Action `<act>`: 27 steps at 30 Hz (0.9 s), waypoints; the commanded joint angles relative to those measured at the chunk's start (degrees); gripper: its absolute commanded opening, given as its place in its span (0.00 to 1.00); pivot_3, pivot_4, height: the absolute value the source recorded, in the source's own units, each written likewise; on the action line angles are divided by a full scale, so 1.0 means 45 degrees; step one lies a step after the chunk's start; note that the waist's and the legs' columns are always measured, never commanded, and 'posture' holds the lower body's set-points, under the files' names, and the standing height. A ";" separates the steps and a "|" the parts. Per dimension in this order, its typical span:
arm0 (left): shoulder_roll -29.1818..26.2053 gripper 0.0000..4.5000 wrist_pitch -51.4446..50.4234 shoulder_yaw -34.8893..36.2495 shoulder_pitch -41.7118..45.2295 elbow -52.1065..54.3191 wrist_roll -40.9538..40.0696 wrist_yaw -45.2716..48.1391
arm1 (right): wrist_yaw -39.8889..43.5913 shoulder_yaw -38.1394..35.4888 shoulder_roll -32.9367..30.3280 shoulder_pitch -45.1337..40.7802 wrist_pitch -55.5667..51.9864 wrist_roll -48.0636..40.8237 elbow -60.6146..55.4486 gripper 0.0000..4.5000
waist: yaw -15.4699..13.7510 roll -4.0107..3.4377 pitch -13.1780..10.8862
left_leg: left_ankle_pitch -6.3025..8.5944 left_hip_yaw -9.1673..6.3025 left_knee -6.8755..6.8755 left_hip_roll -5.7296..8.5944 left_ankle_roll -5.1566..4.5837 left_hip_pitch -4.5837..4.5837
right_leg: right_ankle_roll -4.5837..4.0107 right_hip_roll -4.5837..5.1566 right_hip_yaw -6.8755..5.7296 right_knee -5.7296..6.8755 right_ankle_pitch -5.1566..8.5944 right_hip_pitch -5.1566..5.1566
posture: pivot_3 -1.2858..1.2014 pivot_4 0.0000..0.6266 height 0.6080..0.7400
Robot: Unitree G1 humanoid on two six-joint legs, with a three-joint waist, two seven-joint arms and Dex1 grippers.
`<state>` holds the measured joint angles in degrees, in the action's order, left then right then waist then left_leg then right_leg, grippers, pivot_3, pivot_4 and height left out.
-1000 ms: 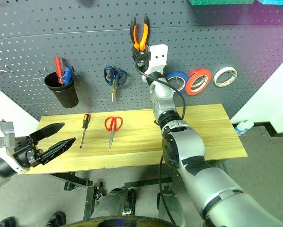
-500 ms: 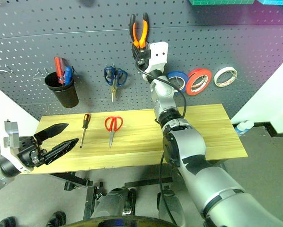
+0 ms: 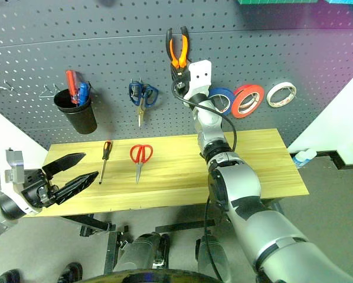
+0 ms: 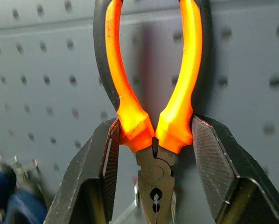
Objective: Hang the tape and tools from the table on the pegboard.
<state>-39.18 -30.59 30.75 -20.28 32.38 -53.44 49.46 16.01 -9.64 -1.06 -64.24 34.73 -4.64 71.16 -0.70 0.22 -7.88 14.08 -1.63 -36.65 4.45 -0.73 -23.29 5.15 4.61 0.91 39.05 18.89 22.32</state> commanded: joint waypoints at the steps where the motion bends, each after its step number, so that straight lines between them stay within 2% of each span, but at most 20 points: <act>1: -0.0280 1.00 -0.0169 0.0670 -0.0235 0.0579 -0.0526 -0.0095 | -0.0167 0.0059 0.0052 -0.0113 0.0310 0.0073 -0.0543 0.45 | 0.0001 0.0004 -0.0056 | 0.0000 0.0000 0.0007 0.0000 0.0000 0.0001 | -0.0002 0.0001 0.0000 -0.0001 0.0001 0.0001 | 0.60 0.25 0.87; 11: -0.0400 1.00 -0.0614 0.0946 -0.0776 0.1214 -0.1128 -0.0530 | -0.0165 0.0283 0.0174 0.0391 0.0242 0.0134 -0.0764 0.45 | 0.0013 0.0039 -0.0525 | -0.0001 0.0000 0.0018 -0.0009 0.0000 0.0000 | -0.0010 0.0005 -0.0005 -0.0012 0.0003 0.0001 | 0.60 0.31 0.87; 18: -0.0405 1.00 -0.0601 0.0866 -0.0864 0.1277 -0.1220 -0.0698 | -0.0047 0.0431 0.0159 0.0532 0.0420 0.0233 -0.0913 0.95 | 0.0013 0.0056 -0.0676 | -0.0002 0.0000 0.0034 -0.0011 0.0002 0.0000 | -0.0014 0.0006 -0.0008 -0.0017 0.0005 0.0006 | 0.60 0.31 0.87; 19: -0.0395 1.00 -0.0585 0.0845 -0.0863 0.1257 -0.1208 -0.0706 | -0.0075 0.0447 0.0163 0.0531 0.0455 0.0259 -0.0922 0.99 | 0.0014 0.0059 -0.0678 | -0.0002 0.0000 0.0034 -0.0011 0.0002 0.0000 | -0.0014 0.0006 -0.0009 -0.0018 0.0005 0.0007 | 0.60 0.30 0.87; 27: -0.0405 1.00 -0.0484 0.0580 -0.0537 0.1050 -0.1015 -0.0764 | -0.0110 0.0295 0.0223 0.0475 0.0643 0.0003 -0.1089 0.99 | 0.0011 0.0060 -0.0679 | -0.0008 0.0000 0.0036 -0.0011 0.0012 0.0000 | -0.0016 0.0005 -0.0011 -0.0018 0.0003 0.0011 | 0.60 0.28 0.87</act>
<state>-40.55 -33.42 32.76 -22.89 36.55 -58.01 45.98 16.22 -7.30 0.02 -60.93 36.10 -3.55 69.38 -0.65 0.49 -10.93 14.04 -1.64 -36.48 4.40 -0.66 -23.29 5.08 4.63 0.87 38.98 18.90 22.38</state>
